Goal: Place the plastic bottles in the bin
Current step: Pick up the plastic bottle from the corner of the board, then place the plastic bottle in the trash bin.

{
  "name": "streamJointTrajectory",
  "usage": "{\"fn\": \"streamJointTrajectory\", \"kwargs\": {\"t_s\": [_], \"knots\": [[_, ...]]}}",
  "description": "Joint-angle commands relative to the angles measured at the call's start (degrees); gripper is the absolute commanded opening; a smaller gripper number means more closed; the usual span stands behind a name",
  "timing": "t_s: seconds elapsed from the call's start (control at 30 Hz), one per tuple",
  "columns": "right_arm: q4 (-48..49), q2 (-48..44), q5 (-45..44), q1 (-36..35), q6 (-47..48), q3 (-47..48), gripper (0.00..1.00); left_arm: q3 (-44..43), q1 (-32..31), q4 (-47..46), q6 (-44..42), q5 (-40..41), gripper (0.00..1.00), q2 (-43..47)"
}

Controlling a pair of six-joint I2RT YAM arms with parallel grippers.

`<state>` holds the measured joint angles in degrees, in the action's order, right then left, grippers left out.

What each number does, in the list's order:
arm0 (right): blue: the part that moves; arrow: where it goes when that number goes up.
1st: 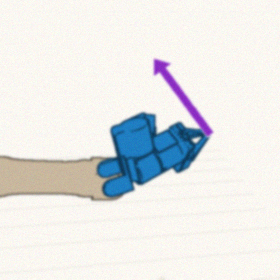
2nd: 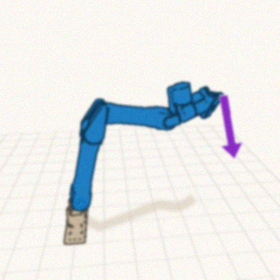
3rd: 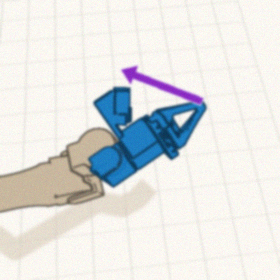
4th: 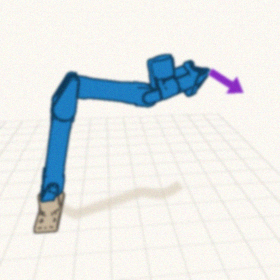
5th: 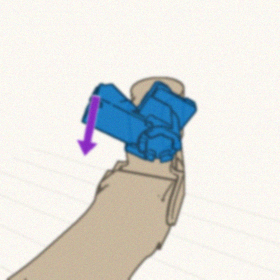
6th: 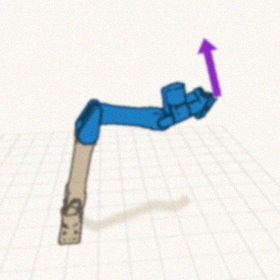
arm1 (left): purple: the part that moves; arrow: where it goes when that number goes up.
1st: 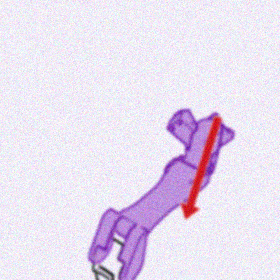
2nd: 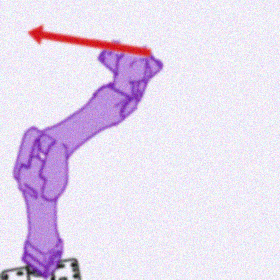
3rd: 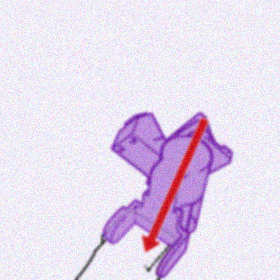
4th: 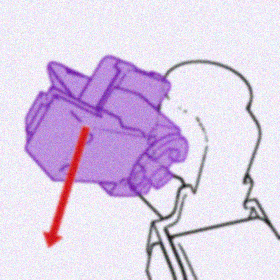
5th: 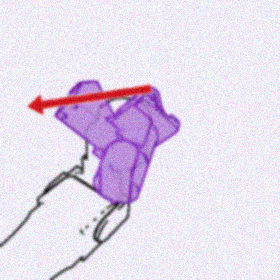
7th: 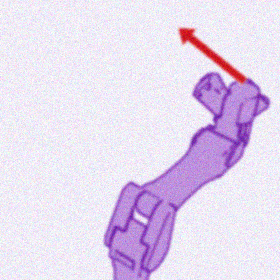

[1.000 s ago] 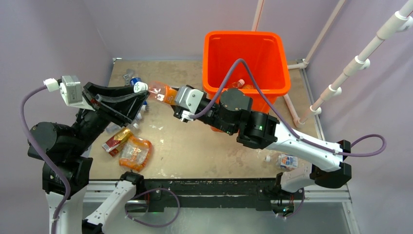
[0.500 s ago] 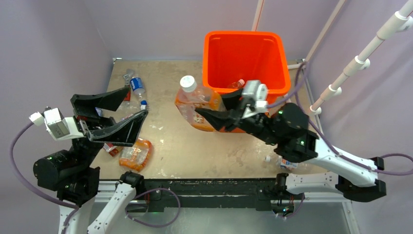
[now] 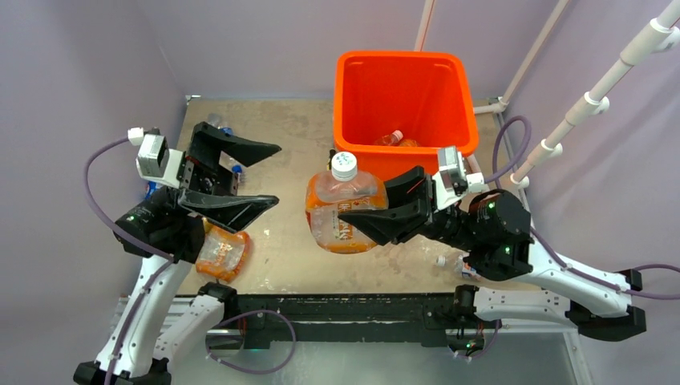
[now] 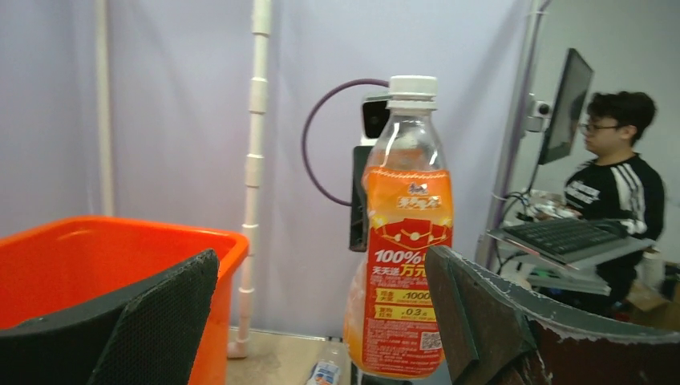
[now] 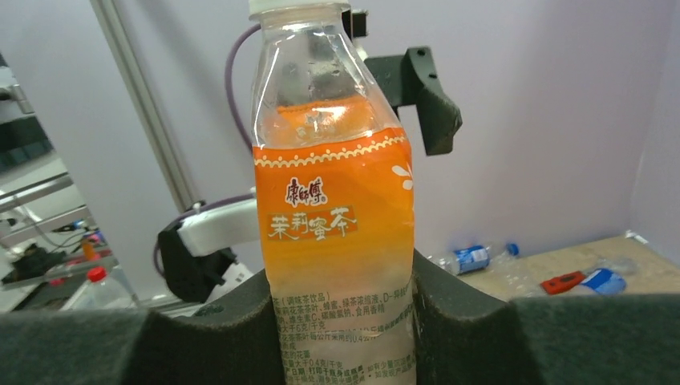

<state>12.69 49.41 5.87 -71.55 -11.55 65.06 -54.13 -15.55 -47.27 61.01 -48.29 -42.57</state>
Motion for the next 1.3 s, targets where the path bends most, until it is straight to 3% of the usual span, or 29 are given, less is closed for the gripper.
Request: {"fn": "streamJointTrajectory", "kwargs": {"t_s": [0.0,0.1,0.23,0.33,0.47,0.63,0.7,0.87,1.13,1.2,1.27], "knots": [[6.15,-0.53,2.41,0.24,-3.43,-1.30,0.31,-1.50,-0.18,-21.30,14.90,-5.59,0.99,-3.79],[6.82,-0.04,1.20,0.28,-2.95,-1.58,0.31,-3.08,-1.42,-26.22,19.85,-7.36,0.99,-7.44],[8.57,0.86,-0.98,0.33,-1.86,-1.41,0.30,-4.15,-3.63,-21.42,17.61,-8.28,0.99,-9.10],[9.09,2.13,-2.42,0.35,-0.89,-0.36,0.29,-4.34,-6.83,-12.25,10.33,-8.30,0.99,-8.85],[9.05,4.15,-2.70,0.44,-0.32,1.24,0.29,-6.43,-11.50,6.86,-4.88,-6.16,0.99,-7.91],[9.32,4.50,-3.11,0.79,-0.48,0.91,0.29,-7.09,-15.02,10.33,-8.92,-6.28,0.98,-8.41],[9.58,3.79,-3.49,0.95,-0.49,0.10,0.29,-7.62,-16.08,13.57,-11.71,-6.09,0.90,-8.29],[9.96,2.45,-4.26,1.24,-0.83,-1.62,0.29,-8.23,-19.01,16.84,-14.84,-5.14,0.57,-9.70],[7.96,-0.47,-5.64,1.32,-0.84,-3.18,0.33,-9.31,-23.43,16.30,-16.95,-3.15,0.26,-12.77],[6.47,-1.17,-5.63,1.28,-0.93,-2.83,0.47,-9.77,-23.97,16.03,-17.42,-2.39,0.23,-13.29],[3.73,-1.97,-5.49,1.32,-0.91,-1.91,0.71,-10.34,-24.10,16.08,-18.27,-1.05,0.18,-13.42]]}}
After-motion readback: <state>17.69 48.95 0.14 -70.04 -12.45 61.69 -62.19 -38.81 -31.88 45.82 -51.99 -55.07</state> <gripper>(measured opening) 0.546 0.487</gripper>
